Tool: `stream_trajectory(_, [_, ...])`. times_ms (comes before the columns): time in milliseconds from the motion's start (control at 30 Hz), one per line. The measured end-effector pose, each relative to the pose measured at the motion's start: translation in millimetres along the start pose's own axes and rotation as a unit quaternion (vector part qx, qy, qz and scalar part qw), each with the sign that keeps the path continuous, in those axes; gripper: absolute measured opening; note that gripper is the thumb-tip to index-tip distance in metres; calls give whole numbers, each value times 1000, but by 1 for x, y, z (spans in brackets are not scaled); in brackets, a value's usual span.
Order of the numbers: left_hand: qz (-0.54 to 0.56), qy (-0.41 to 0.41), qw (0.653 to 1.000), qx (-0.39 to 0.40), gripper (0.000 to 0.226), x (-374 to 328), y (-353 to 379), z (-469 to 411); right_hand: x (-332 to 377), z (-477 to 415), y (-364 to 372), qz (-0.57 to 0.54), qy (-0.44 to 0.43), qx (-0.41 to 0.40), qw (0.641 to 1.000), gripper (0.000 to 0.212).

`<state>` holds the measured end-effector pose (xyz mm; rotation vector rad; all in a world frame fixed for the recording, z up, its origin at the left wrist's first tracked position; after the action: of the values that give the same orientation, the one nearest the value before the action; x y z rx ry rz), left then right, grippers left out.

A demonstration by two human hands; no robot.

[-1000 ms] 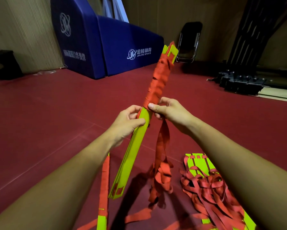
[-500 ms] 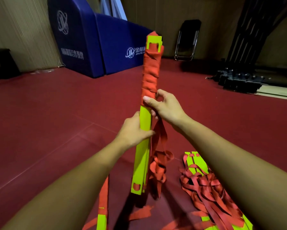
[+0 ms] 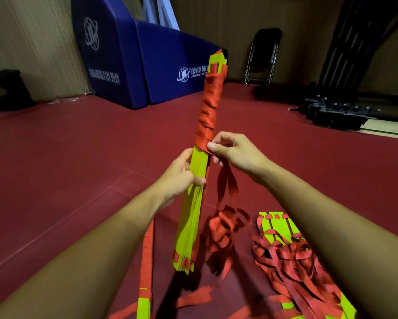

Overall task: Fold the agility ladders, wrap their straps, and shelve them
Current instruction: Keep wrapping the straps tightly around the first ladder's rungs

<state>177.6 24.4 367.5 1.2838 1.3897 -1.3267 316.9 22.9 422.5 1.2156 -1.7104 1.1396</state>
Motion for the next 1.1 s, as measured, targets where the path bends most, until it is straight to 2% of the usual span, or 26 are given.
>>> stream_trajectory(33, [25,-12,999,-16,66,-1,-2,-2,-2,0,0,20,-4,-14,1000,25])
stream_trajectory(100, [89,-29,995,-38,52,-7,-2,-5,-7,2,1,59,-10,-29,998,36])
stream_trajectory(167, [125,-24,991,-42,28,-12,0,-4,-8,4,6,54,-4,-16,998,37])
stream_trajectory(200, [129,-22,990,-52,24,-11,0,-4,-7,5,8,45,2,-1,999,33])
stream_trajectory(333, [125,-35,986,-104,24,-5,-8,-3,-14,12,16,30,50,93,994,16])
stream_trajectory(400, [117,-34,985,-120,27,-4,-15,-4,-33,19,15,105,74,132,983,9])
stream_trajectory(467, [112,-26,985,-130,30,-5,-21,-4,-53,28,12,209,94,167,959,12])
stream_trajectory(533, [115,-16,984,-137,27,-8,-26,-3,-56,23,0,310,68,130,939,11])
stream_trajectory(600, [117,-13,982,-147,20,-8,-30,-2,-42,10,-19,344,10,17,939,10])
stream_trajectory(633, [115,-12,982,-152,18,-8,-33,-1,-41,7,-26,339,4,-12,941,11])
stream_trajectory(733, [112,-11,981,-155,15,-5,-37,0,-44,8,-24,351,23,32,936,15])
stream_trajectory(833, [96,-22,984,-149,15,0,-36,2,-24,-10,-41,237,-1,-101,966,14])
stream_trajectory(867, [93,-22,985,-144,16,0,-35,2,-23,-11,-43,212,-3,-110,971,16])
stream_trajectory(967, [94,-19,985,-146,17,1,-35,3,-40,3,-22,304,27,20,952,18])
stream_trajectory(1000, [97,-19,984,-148,17,1,-34,3,-38,2,-24,311,26,5,950,17])
stream_trajectory(1100, [104,-21,983,-149,13,-2,-34,2,-10,-15,-48,148,-1,-142,979,26])
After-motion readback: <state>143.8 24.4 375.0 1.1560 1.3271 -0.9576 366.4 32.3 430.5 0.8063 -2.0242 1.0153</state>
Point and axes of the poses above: each hand's wrist, its own z-axis away from the middle knuckle, its own y-axis out of the palm, x = y × z, the point moved 7 cm from there along -z, towards the middle knuckle, and after that the axes turned 15 degrees about -x, right-handed, at the moved point
